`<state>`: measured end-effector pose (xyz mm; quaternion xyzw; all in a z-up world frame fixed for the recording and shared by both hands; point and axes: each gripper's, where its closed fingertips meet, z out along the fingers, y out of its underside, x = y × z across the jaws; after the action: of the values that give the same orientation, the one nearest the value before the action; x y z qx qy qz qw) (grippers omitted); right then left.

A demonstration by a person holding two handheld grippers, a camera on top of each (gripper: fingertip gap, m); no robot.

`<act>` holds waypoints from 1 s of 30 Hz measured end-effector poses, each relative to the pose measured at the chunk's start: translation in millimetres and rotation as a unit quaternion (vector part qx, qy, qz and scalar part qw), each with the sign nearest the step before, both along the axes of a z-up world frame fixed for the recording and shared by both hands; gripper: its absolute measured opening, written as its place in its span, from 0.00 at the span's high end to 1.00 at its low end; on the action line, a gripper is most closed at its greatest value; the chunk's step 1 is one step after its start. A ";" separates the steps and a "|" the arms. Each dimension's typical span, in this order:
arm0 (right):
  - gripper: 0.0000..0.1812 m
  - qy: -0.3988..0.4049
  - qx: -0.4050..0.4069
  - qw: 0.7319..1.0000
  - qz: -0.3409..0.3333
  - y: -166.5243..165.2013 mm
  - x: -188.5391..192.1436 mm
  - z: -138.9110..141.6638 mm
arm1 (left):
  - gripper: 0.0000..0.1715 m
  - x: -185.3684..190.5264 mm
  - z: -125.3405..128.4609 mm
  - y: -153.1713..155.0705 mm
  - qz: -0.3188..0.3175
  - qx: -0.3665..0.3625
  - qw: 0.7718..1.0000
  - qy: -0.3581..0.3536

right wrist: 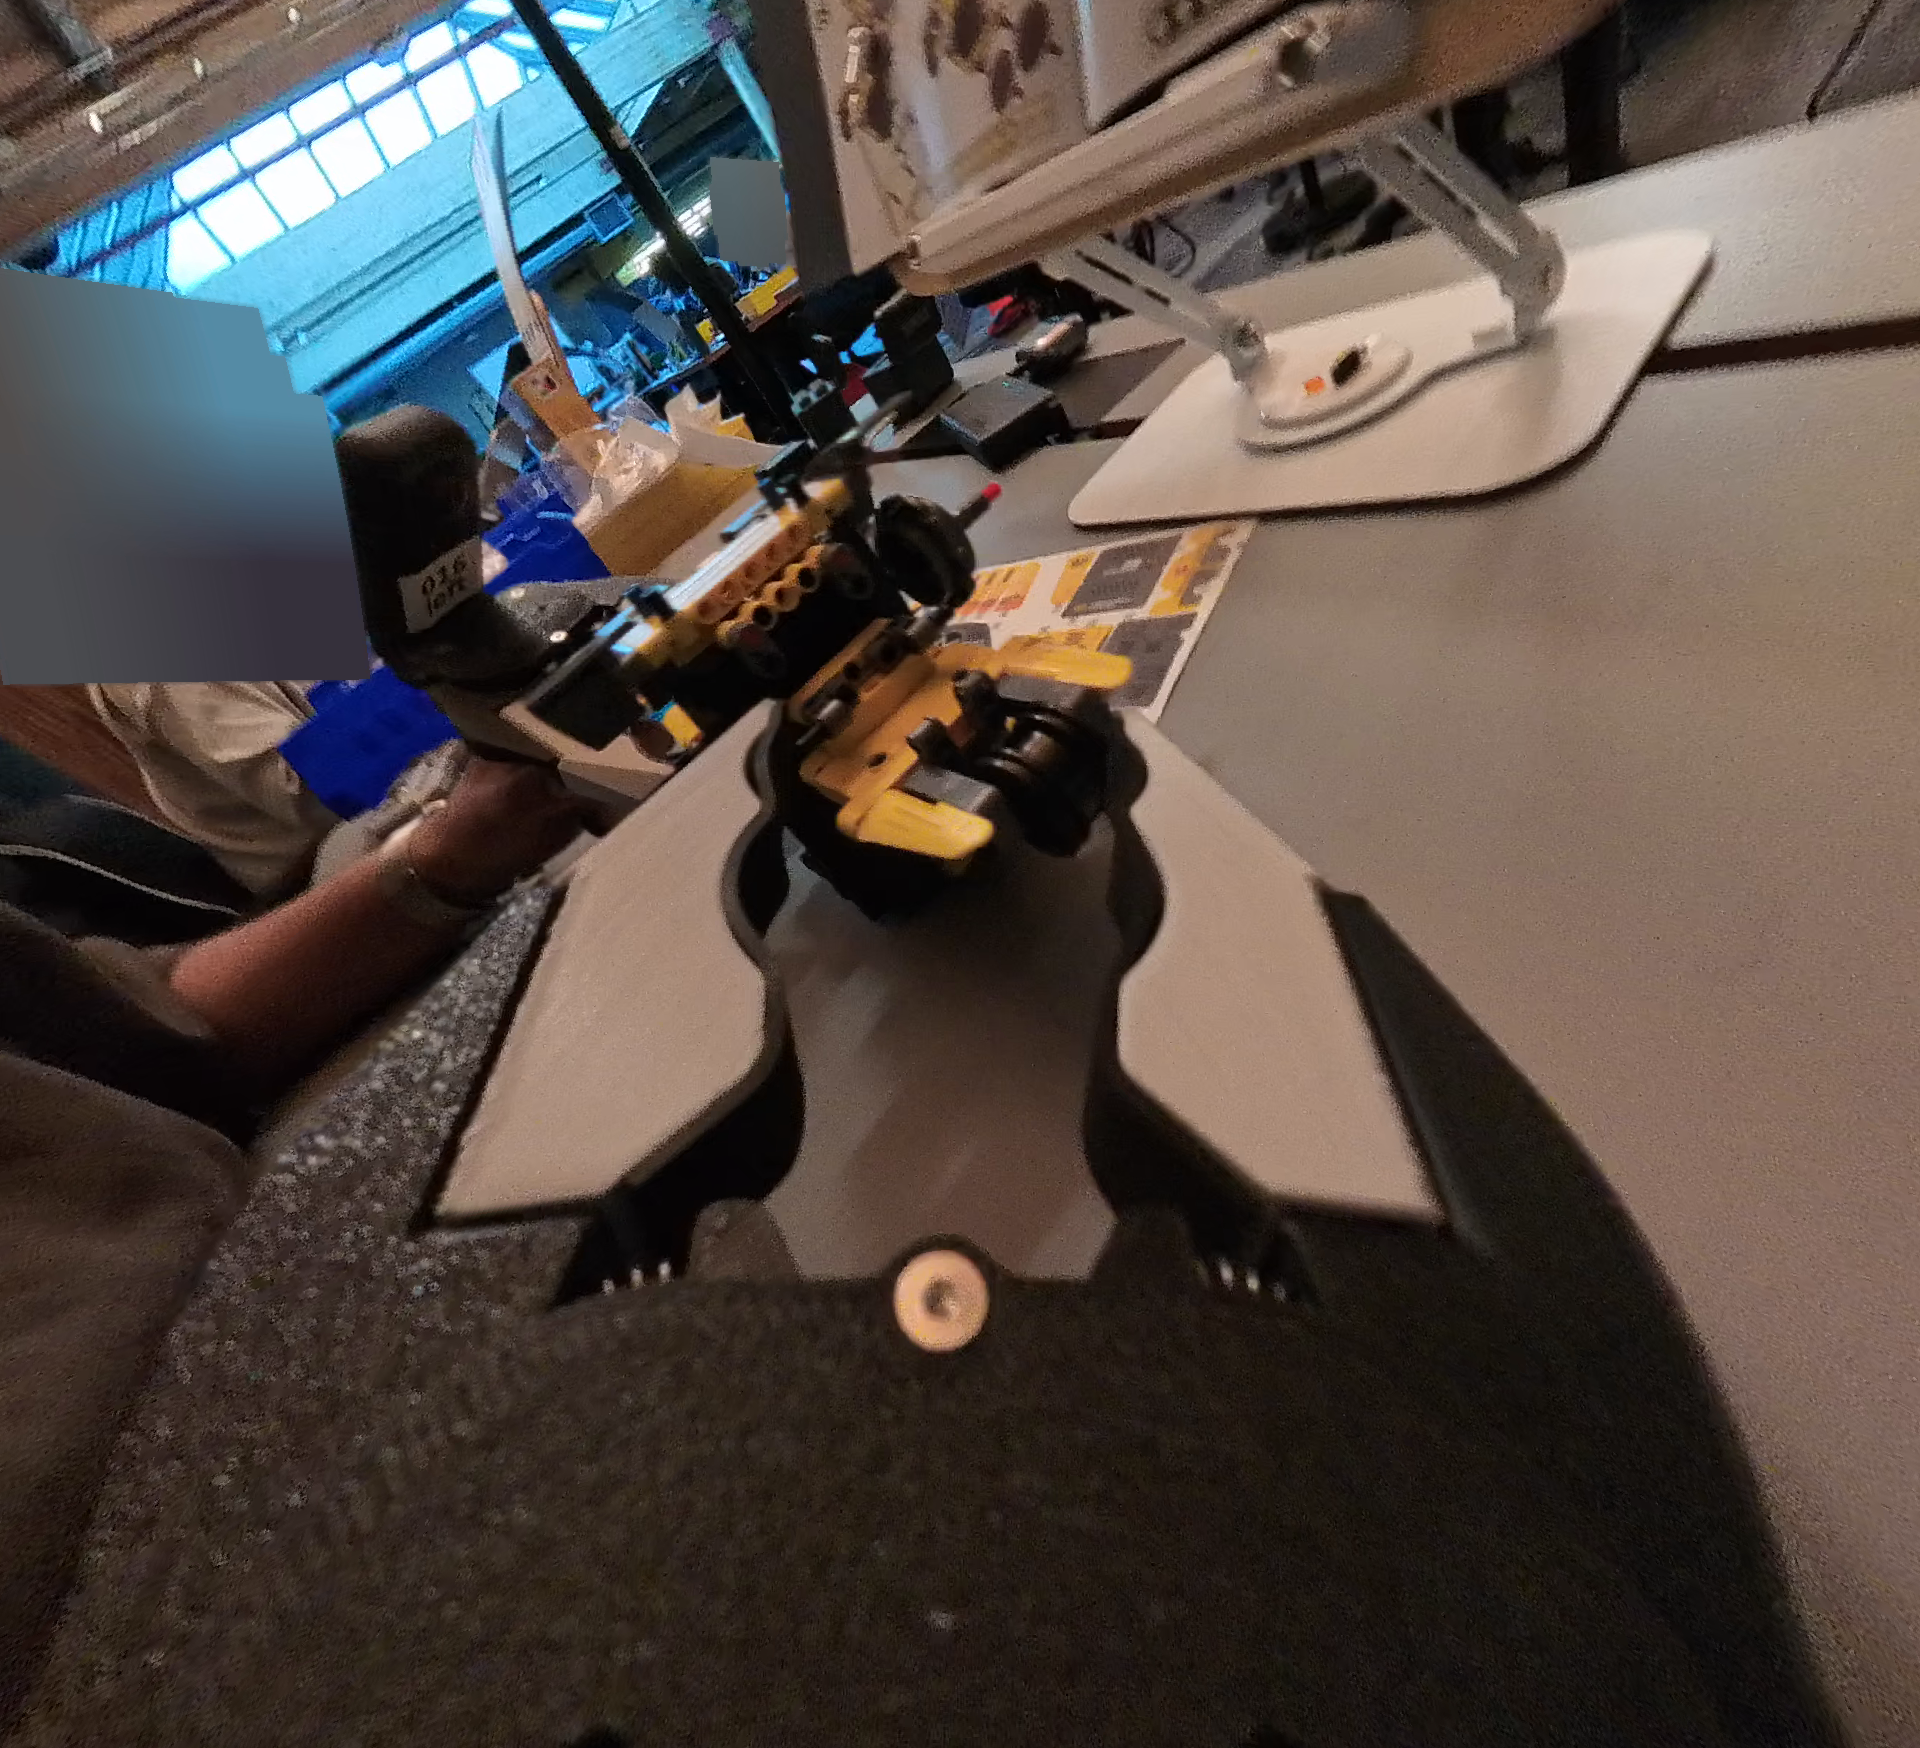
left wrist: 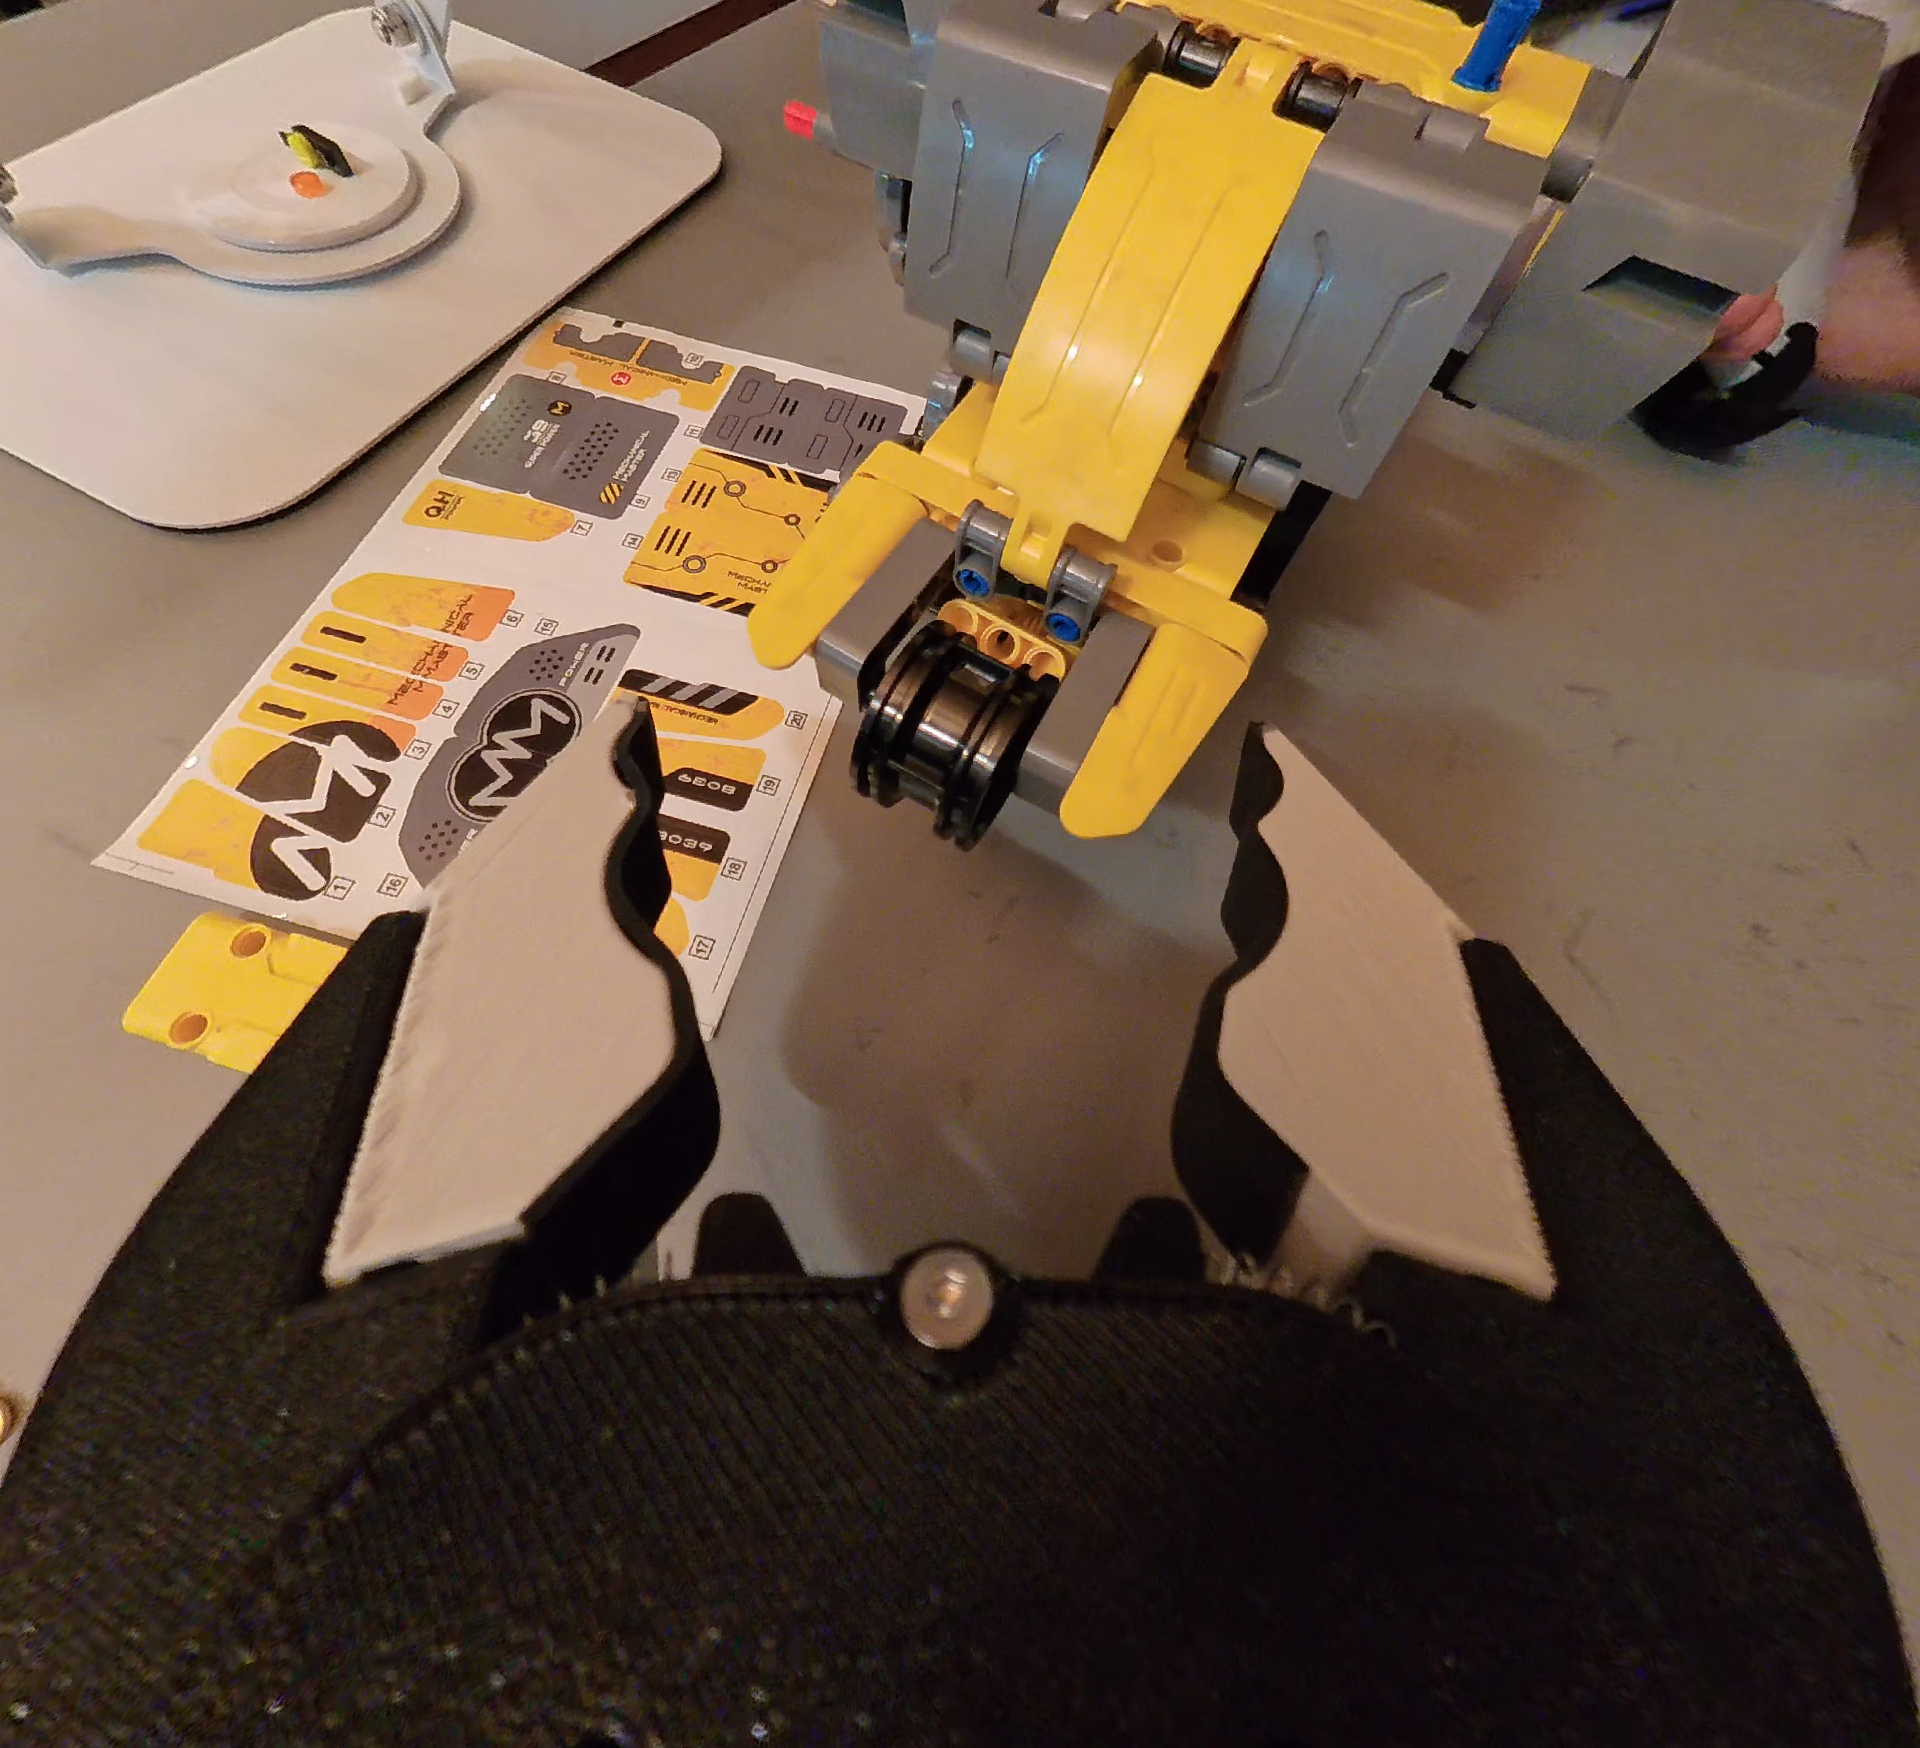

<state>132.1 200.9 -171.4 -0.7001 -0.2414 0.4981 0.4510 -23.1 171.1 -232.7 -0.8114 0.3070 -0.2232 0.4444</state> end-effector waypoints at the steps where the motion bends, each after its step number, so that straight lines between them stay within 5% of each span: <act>1: 0.66 -0.009 0.026 1.000 0.003 -3.1 -2.2 3.1 | 0.37 0.0 0.0 0.1 0.000 0.000 1.000 0.000; 7: 0.65 -0.103 0.180 0.978 -0.004 -12.1 -11.9 3.5 | 0.37 0.1 -0.5 0.1 0.000 0.000 1.000 0.002; 30: 0.81 -0.092 0.178 0.980 -0.004 5.2 -12.4 14.3 | 0.38 -0.8 -3.4 2.1 0.004 -0.014 1.000 0.000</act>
<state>119.7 206.1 -157.1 -0.6526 -0.3640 0.3789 0.5459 -24.0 173.2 -236.1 -0.8191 0.3003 -0.2252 0.4339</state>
